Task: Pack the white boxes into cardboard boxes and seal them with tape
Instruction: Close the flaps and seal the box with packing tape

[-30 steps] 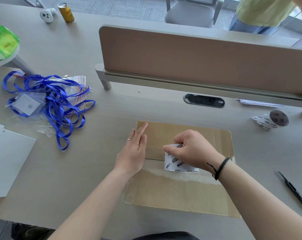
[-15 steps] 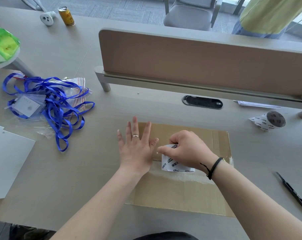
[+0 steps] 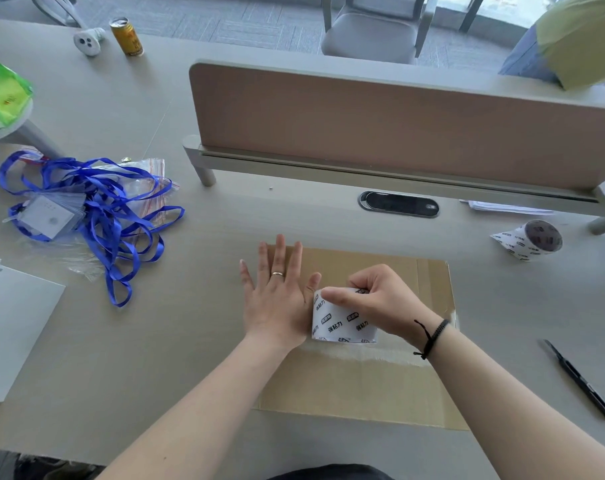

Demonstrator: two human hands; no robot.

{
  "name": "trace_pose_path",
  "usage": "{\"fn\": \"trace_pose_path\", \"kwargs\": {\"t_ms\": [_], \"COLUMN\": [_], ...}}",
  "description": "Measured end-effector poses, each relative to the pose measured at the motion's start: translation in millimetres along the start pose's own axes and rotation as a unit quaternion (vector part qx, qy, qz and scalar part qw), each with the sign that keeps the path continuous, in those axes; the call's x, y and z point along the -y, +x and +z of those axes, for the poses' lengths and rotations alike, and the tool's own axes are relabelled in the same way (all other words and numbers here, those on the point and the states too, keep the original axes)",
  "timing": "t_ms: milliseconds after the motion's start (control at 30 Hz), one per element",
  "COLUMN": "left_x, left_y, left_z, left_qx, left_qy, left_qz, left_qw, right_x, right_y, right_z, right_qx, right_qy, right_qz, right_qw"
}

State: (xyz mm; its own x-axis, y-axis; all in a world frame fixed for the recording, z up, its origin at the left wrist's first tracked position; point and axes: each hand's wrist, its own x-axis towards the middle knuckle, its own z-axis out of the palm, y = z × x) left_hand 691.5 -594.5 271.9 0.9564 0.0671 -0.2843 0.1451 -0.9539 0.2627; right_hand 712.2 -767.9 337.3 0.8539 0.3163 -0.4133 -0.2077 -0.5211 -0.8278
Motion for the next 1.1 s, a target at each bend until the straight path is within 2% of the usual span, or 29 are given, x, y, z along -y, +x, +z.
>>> {"fn": "trace_pose_path", "kwargs": {"t_ms": [167, 267, 400, 533, 600, 667, 733, 867, 1000, 1100], "left_x": [0.6, 0.7, 0.2, -0.4, -1.5, -3.3, -4.4, -4.6, -3.9, -3.1], "left_y": [0.6, 0.4, 0.4, -0.9, -1.3, -1.5, -1.3, -0.4, 0.2, 0.3], "left_z": [2.0, 2.0, 0.5, -1.8, -2.8, -3.1, -3.4, -3.9, -2.7, -1.3], "left_qx": [-0.006, -0.009, -0.004, -0.002, 0.003, 0.003, 0.004, 0.005, 0.001, -0.004], "left_qy": [0.004, 0.007, 0.002, 0.001, 0.002, 0.007, 0.010, 0.012, 0.026, 0.026], "left_qz": [-0.001, -0.004, -0.008, -0.013, -0.017, -0.019, -0.021, -0.025, -0.025, -0.025], "left_qw": [1.000, 1.000, 1.000, 1.000, 1.000, 1.000, 1.000, 1.000, 0.999, 0.999], "right_x": [-5.2, -2.1, -4.7, -20.4, -25.6, -28.5, -30.8, -37.9, -51.5, -53.5], "right_y": [-0.5, 1.9, -1.6, -19.8, -26.1, -27.7, -28.2, -31.3, -39.1, -49.0], "right_z": [0.8, 6.8, -6.8, -41.2, -47.9, -56.4, -67.4, -78.0, -98.0, -113.6], "right_qx": [0.002, -0.020, -0.067, -0.092, -0.069, -0.045, -0.015, 0.028, -0.031, -0.013], "right_qy": [0.041, 0.022, -0.060, -0.209, -0.168, -0.039, 0.040, 0.021, -0.051, -0.019], "right_qz": [0.006, 0.012, -0.001, -0.007, -0.008, 0.007, 0.010, -0.006, -0.008, -0.013], "right_qw": [0.999, 0.999, 0.996, 0.973, 0.983, 0.998, 0.999, 0.999, 0.998, 1.000]}}
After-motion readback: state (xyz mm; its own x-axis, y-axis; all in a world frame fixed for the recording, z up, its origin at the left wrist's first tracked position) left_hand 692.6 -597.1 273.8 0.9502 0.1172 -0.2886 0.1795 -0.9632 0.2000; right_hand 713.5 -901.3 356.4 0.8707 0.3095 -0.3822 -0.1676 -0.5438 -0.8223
